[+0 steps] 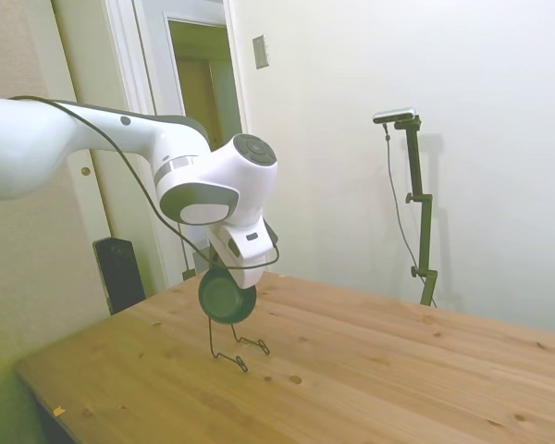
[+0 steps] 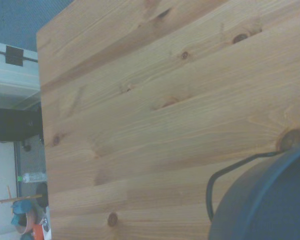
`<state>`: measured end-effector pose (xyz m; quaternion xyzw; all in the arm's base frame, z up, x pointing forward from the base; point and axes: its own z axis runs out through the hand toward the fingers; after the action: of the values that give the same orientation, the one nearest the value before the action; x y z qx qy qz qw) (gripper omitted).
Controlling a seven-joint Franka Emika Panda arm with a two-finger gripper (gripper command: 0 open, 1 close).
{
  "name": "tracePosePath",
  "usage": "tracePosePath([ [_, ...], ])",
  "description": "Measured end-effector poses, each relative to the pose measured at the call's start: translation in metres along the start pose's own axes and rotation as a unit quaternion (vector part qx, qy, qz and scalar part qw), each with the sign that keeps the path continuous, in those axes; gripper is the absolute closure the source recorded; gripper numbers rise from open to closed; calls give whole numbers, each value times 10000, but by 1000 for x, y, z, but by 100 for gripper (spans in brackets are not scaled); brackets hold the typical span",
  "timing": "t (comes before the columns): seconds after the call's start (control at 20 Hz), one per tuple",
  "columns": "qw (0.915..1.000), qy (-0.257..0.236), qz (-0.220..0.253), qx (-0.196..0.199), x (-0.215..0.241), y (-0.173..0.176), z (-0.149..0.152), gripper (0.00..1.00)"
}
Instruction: Load the bowl
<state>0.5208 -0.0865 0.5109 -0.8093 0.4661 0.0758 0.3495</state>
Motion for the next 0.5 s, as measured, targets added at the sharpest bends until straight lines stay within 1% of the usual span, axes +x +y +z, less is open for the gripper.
tracePosePath([
  [0.1, 9999, -114, 47, -61, 13, 1, 2, 100],
  [0.25, 9997, -190, -79, -144, 32, -6, 8, 100],
  [0.5, 9988, -354, -231, -229, 30, -19, 28, 100],
])
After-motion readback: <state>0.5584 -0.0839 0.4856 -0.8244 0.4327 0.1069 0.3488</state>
